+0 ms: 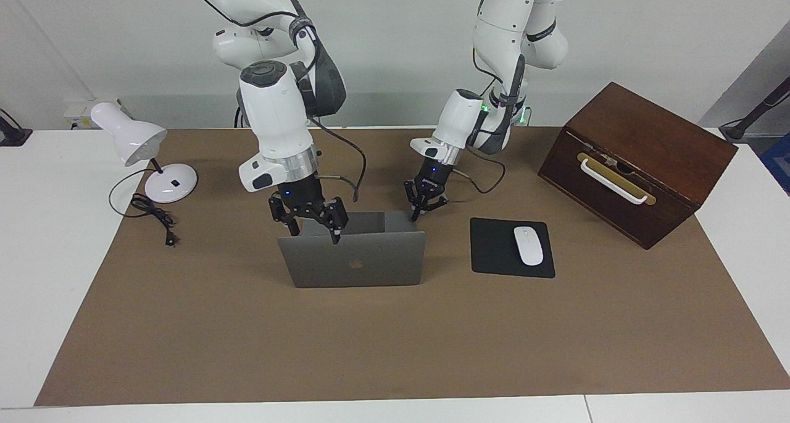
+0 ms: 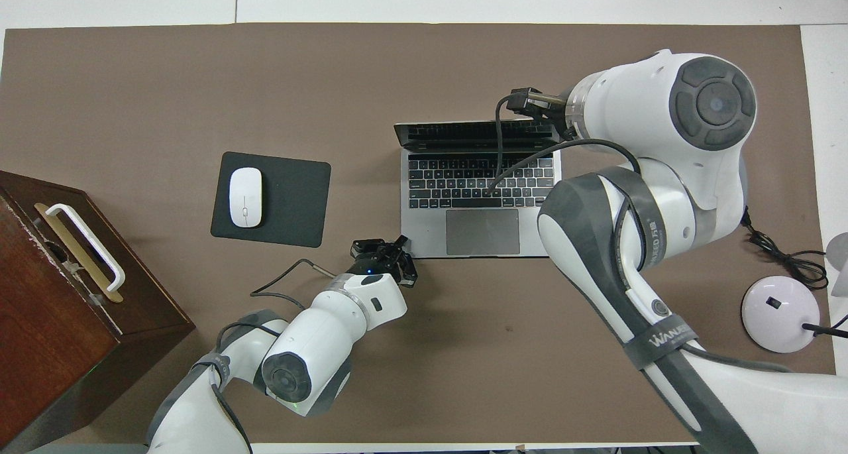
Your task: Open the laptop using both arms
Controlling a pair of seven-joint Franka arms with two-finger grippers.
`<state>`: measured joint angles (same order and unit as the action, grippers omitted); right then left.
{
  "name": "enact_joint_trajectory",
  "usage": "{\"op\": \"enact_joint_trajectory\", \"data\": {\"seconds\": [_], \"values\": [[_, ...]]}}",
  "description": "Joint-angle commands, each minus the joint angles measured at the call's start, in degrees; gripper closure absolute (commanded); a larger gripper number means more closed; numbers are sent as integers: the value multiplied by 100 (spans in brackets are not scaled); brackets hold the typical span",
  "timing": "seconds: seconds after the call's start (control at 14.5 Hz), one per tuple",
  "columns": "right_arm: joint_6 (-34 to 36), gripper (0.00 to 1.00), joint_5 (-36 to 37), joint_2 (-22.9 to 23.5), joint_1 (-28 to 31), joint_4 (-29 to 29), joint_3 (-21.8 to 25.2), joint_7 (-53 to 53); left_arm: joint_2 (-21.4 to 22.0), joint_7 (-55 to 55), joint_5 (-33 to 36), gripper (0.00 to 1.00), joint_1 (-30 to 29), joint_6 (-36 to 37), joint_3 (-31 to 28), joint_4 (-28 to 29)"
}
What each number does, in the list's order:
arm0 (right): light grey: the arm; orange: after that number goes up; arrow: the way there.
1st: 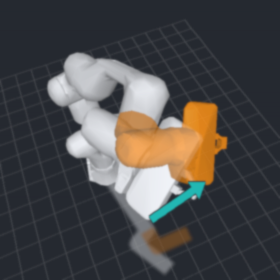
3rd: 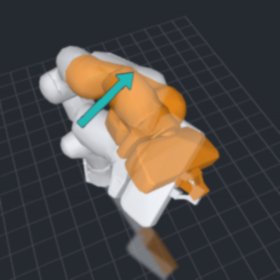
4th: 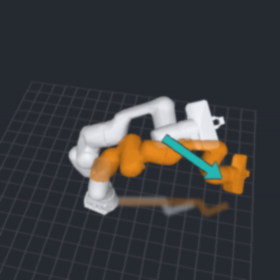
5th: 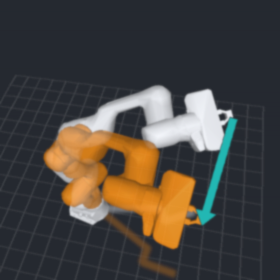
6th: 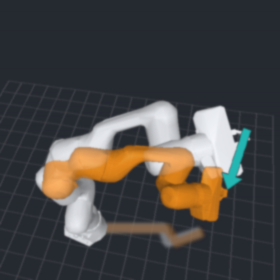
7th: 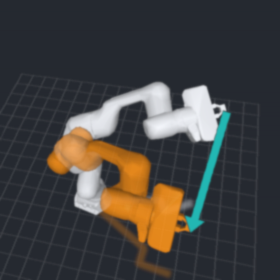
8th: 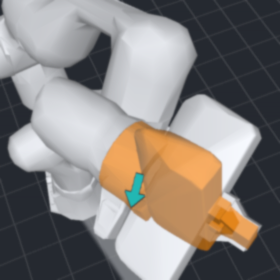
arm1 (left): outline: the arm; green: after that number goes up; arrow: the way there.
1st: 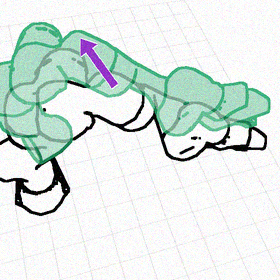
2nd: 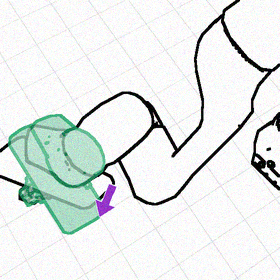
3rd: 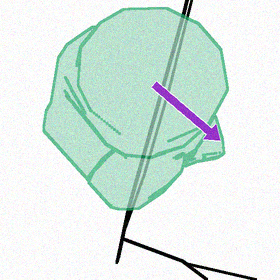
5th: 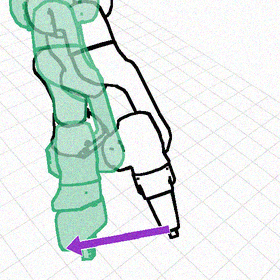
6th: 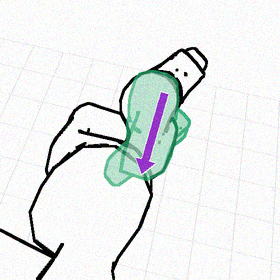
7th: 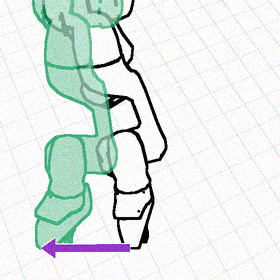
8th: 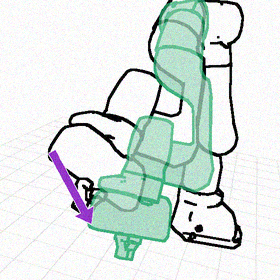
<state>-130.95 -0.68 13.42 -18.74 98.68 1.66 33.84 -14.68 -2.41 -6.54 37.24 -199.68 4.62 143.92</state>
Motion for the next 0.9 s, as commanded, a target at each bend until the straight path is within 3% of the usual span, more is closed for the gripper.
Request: {"op": "enact_joint_trajectory", "data": {"seconds": [0.0,0.83], "values": [[157,0,112,178,169,-331,-52,-342,-299,-58,-41,100,135,-88,-22,-163],[438,0,112,231,318,-463,-52,-581,-299,-58,-41,100,109,-88,-22,-189]]}}
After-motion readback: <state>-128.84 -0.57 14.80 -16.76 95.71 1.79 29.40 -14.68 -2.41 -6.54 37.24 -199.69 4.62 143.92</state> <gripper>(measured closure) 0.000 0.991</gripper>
